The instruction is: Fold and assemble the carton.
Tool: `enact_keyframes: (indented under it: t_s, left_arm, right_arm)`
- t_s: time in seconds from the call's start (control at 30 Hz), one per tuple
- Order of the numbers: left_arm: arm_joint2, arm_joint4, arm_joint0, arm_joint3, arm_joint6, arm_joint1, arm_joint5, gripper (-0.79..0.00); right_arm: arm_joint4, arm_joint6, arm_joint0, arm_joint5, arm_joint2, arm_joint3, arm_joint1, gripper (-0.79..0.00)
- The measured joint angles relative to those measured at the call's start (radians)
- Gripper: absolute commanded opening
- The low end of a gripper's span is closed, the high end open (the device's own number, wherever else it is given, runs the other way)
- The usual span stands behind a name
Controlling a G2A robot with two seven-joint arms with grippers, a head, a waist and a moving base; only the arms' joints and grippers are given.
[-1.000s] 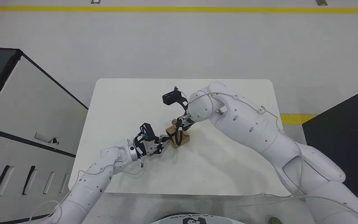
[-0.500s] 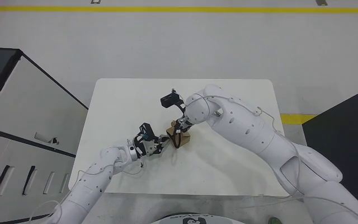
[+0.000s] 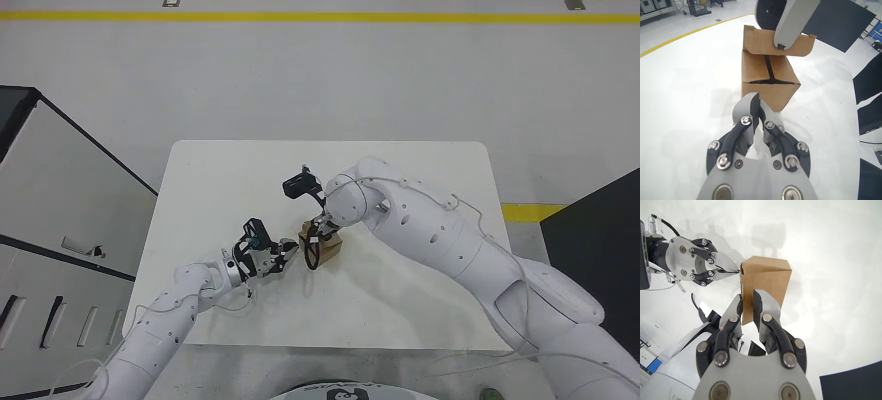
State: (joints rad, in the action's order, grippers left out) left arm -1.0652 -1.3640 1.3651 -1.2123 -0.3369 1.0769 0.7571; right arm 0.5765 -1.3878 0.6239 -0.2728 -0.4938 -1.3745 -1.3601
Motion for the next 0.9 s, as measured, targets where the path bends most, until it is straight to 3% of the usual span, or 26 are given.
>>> enact_keyframes:
  t_s: [0.9]
  left_arm:
    - [-0.062, 0.033, 0.020, 0.004, 0.007, -0.016, -0.020, -0.785]
  right_arm:
    - [0.108, -0.009, -0.009, 0.011, 0.028, 0.044, -0.041, -0.690]
